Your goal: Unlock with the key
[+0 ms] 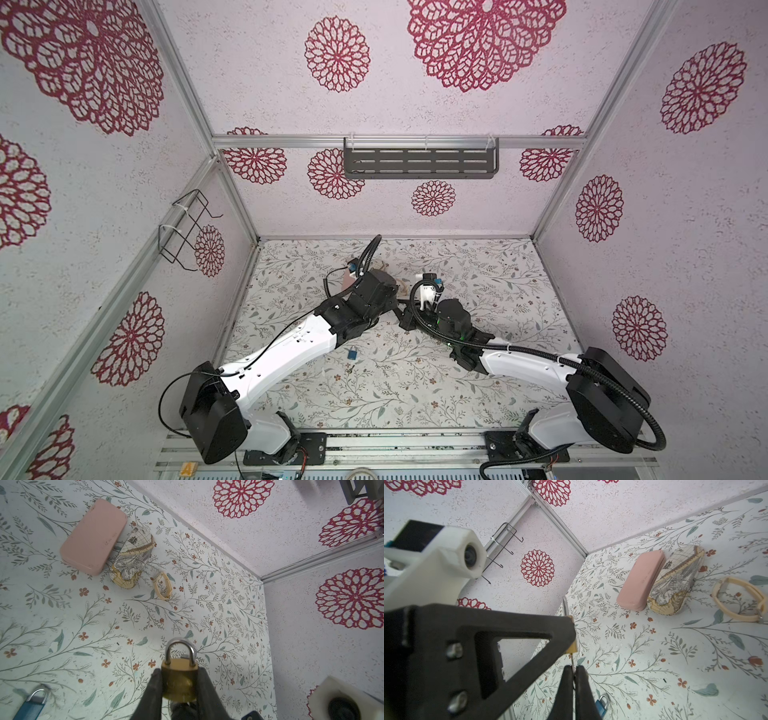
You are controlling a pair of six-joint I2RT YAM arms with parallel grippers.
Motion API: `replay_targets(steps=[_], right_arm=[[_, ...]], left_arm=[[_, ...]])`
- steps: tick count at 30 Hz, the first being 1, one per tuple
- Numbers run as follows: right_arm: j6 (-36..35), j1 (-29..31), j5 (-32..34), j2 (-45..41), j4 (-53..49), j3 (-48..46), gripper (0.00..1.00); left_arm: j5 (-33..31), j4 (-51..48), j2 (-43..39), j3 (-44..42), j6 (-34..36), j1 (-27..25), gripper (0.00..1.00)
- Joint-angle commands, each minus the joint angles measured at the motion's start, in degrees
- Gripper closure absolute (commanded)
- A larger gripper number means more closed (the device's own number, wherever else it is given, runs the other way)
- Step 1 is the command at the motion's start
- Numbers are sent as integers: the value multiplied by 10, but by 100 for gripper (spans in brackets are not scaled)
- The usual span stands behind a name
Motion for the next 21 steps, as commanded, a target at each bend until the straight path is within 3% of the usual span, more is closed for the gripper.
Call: replay_targets(steps=[1, 5, 16, 21], right_arm=[[-14, -4, -5, 4, 32, 33, 100], [4, -5, -19, 2, 45, 40, 100], [174, -5, -38, -18, 133, 31, 100], [218, -5, -33, -27, 153, 29, 100]], left_arm=[[56, 21, -16, -7, -20, -16, 100], [80, 35, -19, -14, -29, -18, 100], [98, 136, -57, -72, -42, -15, 100], [109, 180, -69, -93, -41, -10, 100]])
